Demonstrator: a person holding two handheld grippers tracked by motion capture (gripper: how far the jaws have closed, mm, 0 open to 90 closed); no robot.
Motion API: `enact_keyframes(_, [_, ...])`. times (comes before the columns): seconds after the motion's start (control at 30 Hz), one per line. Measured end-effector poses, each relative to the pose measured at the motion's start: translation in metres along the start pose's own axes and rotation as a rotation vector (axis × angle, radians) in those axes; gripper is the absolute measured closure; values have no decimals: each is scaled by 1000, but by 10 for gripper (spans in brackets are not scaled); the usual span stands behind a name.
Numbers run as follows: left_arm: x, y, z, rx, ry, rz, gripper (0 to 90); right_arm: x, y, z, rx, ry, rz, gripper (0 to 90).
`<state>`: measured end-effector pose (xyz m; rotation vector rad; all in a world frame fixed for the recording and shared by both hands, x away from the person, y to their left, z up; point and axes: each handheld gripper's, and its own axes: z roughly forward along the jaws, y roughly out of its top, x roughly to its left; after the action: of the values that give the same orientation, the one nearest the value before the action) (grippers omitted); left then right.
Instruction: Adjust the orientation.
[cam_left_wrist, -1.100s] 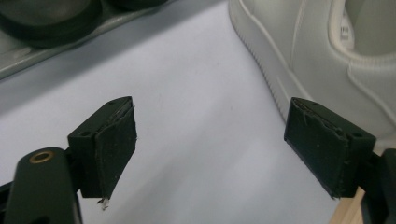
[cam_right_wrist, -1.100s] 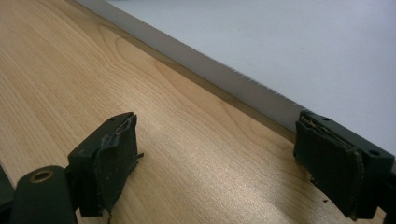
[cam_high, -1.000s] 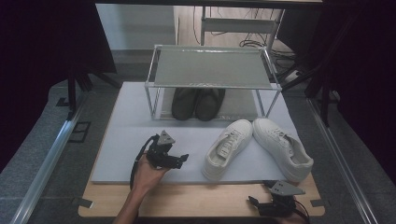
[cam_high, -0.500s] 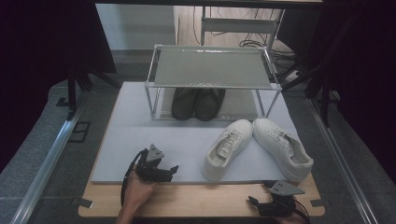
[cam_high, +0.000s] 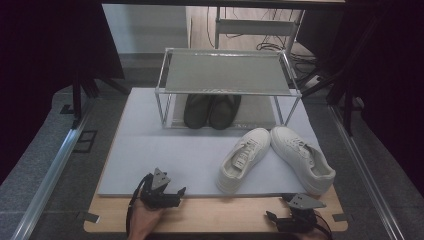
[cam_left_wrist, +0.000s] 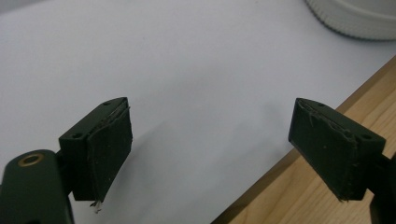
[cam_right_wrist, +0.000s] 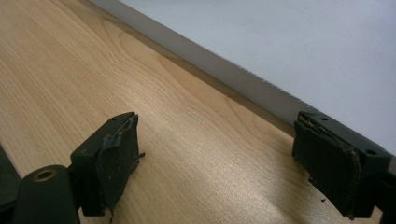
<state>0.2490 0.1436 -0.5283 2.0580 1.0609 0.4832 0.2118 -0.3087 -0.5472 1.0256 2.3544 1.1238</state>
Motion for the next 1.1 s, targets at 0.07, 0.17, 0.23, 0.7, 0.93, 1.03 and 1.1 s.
enact_keyframes(0.07, [0, -3, 1, 6, 4, -9, 140, 0, 0, 0, 1, -2, 6, 142])
enact_keyframes(0.17, [1, -6, 2, -12, 6, -24, 142, 1, 1, 0, -3, 6, 26, 147])
enact_keyframes(0.23, [0, -7, 2, -19, 9, -24, 144, 1, 1, 0, -3, 9, 34, 160])
enact_keyframes(0.7, [0, -12, 3, -52, 15, -35, 142, 12, 11, -3, 24, 25, 16, 124])
enact_keyframes(0.93, [-1, -12, 3, -52, 16, -36, 142, 12, 16, -8, 21, 0, 23, 170])
enact_keyframes(1.03, [-1, -12, 3, -52, 17, -37, 142, 10, 19, -12, -7, -8, 45, 231])
enact_keyframes(1.1, [-1, -12, 3, -52, 18, -38, 142, 8, 21, -14, -38, -4, 71, 284])
